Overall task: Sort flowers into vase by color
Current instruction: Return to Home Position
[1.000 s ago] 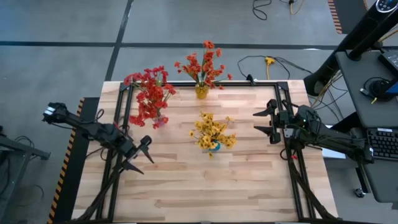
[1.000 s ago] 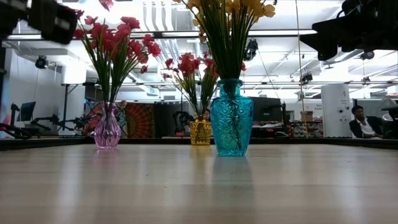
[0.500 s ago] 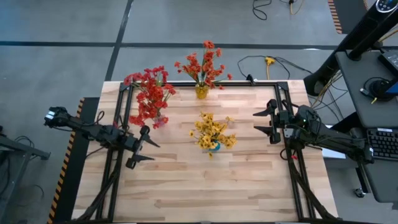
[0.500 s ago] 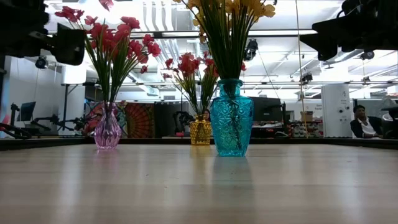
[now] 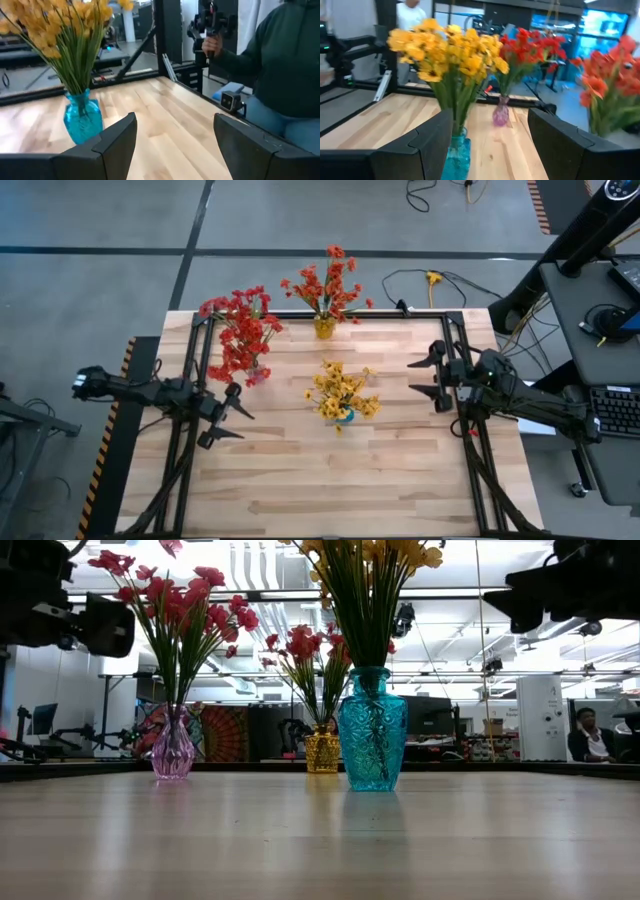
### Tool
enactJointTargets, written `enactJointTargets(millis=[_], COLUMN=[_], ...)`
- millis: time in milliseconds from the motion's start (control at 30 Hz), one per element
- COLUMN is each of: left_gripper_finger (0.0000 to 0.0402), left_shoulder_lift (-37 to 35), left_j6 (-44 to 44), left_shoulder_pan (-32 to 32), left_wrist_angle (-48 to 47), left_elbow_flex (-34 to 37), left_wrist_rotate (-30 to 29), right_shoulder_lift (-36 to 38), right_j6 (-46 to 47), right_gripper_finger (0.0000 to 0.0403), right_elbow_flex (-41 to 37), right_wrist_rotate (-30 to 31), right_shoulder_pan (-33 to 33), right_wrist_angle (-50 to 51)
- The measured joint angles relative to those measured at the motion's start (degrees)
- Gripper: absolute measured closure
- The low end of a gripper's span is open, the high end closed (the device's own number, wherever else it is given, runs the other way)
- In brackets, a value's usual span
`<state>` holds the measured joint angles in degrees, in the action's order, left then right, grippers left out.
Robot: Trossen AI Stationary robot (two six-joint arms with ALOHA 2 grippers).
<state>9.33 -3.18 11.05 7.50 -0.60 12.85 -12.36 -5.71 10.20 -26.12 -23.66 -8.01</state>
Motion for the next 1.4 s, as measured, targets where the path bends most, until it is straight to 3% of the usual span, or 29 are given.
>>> enactJointTargets(millis=[133, 367, 567, 767, 933, 1233, 1400], left_gripper_finger=[0.0155, 0.0155, 0.0155, 0.0155, 0.0155, 0.0155, 0.0155], left_shoulder_lift=[-0.82, -0.99, 0.45, 1.98, 2.62, 3.63, 4.18], left_j6=[-2.28, -2.98, -2.16, -2.12, -2.1, -2.1, -2.1], left_shoulder_pan=[0.0, -0.07, 0.0, 0.0, 0.0, 0.0, 0.0], left_wrist_angle=[-0.76, -2.59, -2.54, -2.45, -2.44, -2.44, -2.44], left_elbow_flex=[0.0, 0.02, 0.02, -0.34, -0.5, -0.55, -0.55], left_wrist_rotate=[-0.31, -3.94, -4.18, -4.81, -4.81, -4.81, -4.81], right_shoulder_lift=[2.54, 12.34, 11.15, 11.02, 11.17, 10.3, 10.32], right_j6=[-1.63, -1.32, -4.36, -7.76, -11.05, 9.38, 14.89], right_gripper_finger=[0.0152, 0.0152, 0.0152, 0.0152, 0.0152, 0.0152, 0.0152], right_elbow_flex=[-0.27, -0.31, -1.31, -4.38, -5.76, -6.08, -6.08], right_wrist_rotate=[-2.82, -2.45, -2.31, 4.48, 5.17, 5.17, 5.17], right_shoulder_pan=[0.01, 0.0, 0.0, 0.0, 0.0, 0.0, 0.0], right_wrist_angle=[-0.23, 2.72, 5.12, 5.31, 4.23, 4.78, 4.77])
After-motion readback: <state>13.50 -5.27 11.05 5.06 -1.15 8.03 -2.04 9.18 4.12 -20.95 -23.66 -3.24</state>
